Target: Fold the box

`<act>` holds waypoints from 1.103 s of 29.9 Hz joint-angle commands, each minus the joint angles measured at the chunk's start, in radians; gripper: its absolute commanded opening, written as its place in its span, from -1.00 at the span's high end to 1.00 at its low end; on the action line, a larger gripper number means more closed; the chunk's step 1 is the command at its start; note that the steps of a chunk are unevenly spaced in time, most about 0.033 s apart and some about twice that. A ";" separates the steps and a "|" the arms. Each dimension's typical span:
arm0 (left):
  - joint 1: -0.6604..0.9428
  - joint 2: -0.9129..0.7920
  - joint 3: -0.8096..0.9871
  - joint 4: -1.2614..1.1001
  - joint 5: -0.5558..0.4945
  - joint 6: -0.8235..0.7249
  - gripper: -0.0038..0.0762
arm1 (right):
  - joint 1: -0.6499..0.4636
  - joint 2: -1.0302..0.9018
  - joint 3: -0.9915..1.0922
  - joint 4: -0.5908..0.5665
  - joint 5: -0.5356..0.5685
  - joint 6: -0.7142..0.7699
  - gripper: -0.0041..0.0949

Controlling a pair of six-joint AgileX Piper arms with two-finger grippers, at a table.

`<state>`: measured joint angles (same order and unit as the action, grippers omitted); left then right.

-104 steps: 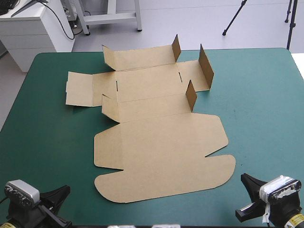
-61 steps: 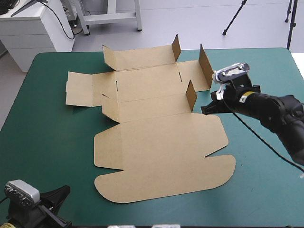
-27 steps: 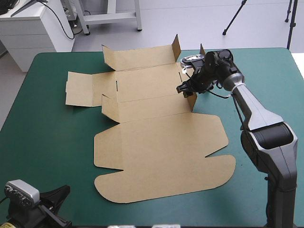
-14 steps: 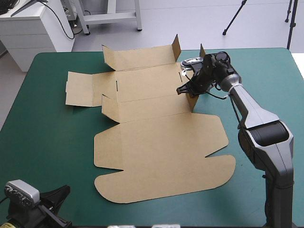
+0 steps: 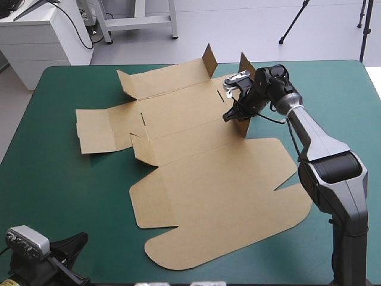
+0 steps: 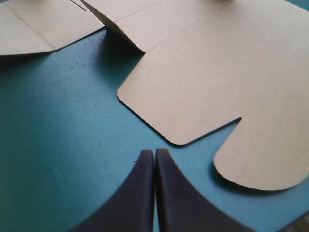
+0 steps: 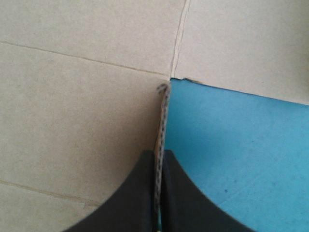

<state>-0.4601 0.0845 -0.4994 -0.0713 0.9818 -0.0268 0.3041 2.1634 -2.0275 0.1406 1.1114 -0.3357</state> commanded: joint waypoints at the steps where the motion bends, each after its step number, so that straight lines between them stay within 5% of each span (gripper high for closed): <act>1: -0.005 0.024 -0.024 -0.008 -0.070 -0.007 0.93 | -0.002 -0.061 -0.034 0.048 0.005 -0.106 0.96; 10: -0.005 0.024 -0.024 -0.008 -0.070 -0.007 0.93 | 0.002 -0.061 -0.042 0.200 0.024 -0.281 0.96; 33: -0.005 0.024 -0.024 -0.008 -0.070 -0.007 0.93 | 0.170 -0.061 -0.145 0.157 0.010 -0.417 0.96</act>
<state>-0.4601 0.0845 -0.4994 -0.0713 0.9818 -0.0268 0.4523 2.1698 -2.1368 0.3003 1.1699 -0.7160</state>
